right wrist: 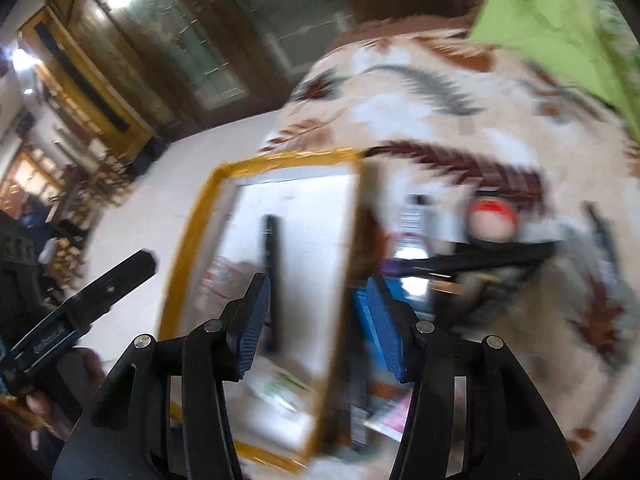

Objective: Organize objects
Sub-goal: 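Place the marker and white bottle into the tray and release both, then move both grippers back over the remaining pile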

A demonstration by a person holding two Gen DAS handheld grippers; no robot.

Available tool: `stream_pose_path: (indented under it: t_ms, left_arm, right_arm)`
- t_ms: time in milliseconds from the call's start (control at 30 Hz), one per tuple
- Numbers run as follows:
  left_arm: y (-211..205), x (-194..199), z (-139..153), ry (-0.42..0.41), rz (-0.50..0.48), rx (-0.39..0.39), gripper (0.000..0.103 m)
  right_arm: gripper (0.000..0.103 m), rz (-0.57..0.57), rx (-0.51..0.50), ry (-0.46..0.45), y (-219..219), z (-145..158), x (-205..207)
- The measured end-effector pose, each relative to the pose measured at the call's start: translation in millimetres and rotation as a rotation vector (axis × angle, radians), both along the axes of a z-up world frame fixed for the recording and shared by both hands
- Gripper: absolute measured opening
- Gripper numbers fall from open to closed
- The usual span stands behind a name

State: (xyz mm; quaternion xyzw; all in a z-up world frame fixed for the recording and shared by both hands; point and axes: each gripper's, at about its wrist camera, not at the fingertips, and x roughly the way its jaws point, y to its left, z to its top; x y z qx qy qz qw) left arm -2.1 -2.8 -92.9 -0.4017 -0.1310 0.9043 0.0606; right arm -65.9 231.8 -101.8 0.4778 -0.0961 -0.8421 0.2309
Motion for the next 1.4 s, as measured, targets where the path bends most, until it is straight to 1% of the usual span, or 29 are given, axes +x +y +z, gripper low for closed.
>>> stream_pose_path:
  t_ms: [100,167,267,333,367,400,467,533,567,633,667,700,733,800,867,933,967,1000,1100,1167,1267,1300,1400]
  left_arm:
    - [37,14,8,0.022,-0.072,-0.048,0.078]
    - [60,21,7,-0.001,-0.113,-0.064,0.078]
    - [88,32,-2,-0.061,-0.180,-0.006,0.078]
    - [103,40,-10,-0.091,-0.214,0.011,0.078]
    - [110,45,-16,-0.110,-0.231,0.008,0.078]
    - [116,50,-21,-0.131,-0.248,0.001,0.078]
    - [129,56,-35,-0.183,-0.282,0.003,0.078]
    - [139,65,-47,-0.229,-0.333,0.008,0.078]
    - [144,69,-51,-0.247,-0.368,0.010,0.078]
    - [153,75,-54,-0.251,-0.425,-0.005,0.078]
    - [156,77,-53,-0.249,-0.456,-0.005,0.078]
    - [157,77,-53,-0.259,-0.484,0.001,0.078]
    - [157,76,-52,-0.269,-0.499,0.012,0.078]
    - [149,73,-49,-0.268,-0.496,0.071,0.078]
    - [141,69,-51,-0.274,-0.466,0.102,0.078]
    - [135,66,-53,-0.270,-0.427,0.103,0.078]
    - [132,64,-54,-0.268,-0.407,0.101,0.078]
    - [129,62,-54,-0.268,-0.396,0.113,0.078]
    - [122,60,-56,-0.267,-0.353,0.172,0.078]
    - [118,58,-58,-0.271,-0.328,0.191,0.078]
    - [117,55,-61,-0.283,-0.338,0.217,0.078]
    - [116,54,-62,-0.282,-0.338,0.220,0.078]
    - [113,53,-62,-0.271,-0.317,0.216,0.078]
  right_arm:
    - [0.051,-0.048,0.001,-0.043,34,-4,5]
    - [0.051,-0.087,0.018,-0.078,60,-10,12]
    - [0.051,-0.154,0.032,-0.141,96,-22,20]
    - [0.051,-0.193,0.061,-0.187,115,-35,27]
    - [0.051,-0.212,0.091,-0.193,122,-39,31]
    - [0.051,-0.241,0.143,-0.197,129,-45,37]
    - [0.051,-0.284,0.195,-0.212,139,-55,47]
    - [0.051,-0.325,0.219,-0.254,147,-70,52]
    - [0.051,-0.331,0.217,-0.253,149,-73,53]
    - [0.051,-0.326,0.255,-0.232,144,-72,53]
    - [0.057,-0.315,0.272,-0.229,139,-72,52]
    - [0.066,-0.298,0.279,-0.230,136,-73,51]
    - [0.068,-0.270,0.294,-0.232,132,-76,49]
    - [0.073,-0.253,0.311,-0.236,130,-79,47]
    - [0.074,-0.248,0.299,-0.238,132,-80,46]
    - [0.076,-0.241,0.287,-0.240,134,-81,46]
    - [0.080,-0.226,0.287,-0.241,134,-82,45]
    - [0.081,-0.212,0.292,-0.237,132,-82,45]
    - [0.081,-0.228,0.277,-0.228,137,-84,43]
    - [0.081,-0.249,0.250,-0.226,143,-84,46]
    - [0.081,-0.232,0.248,-0.227,140,-80,49]
    - [0.081,-0.231,0.234,-0.227,143,-79,48]
    - [0.081,-0.272,0.126,-0.242,153,-71,58]
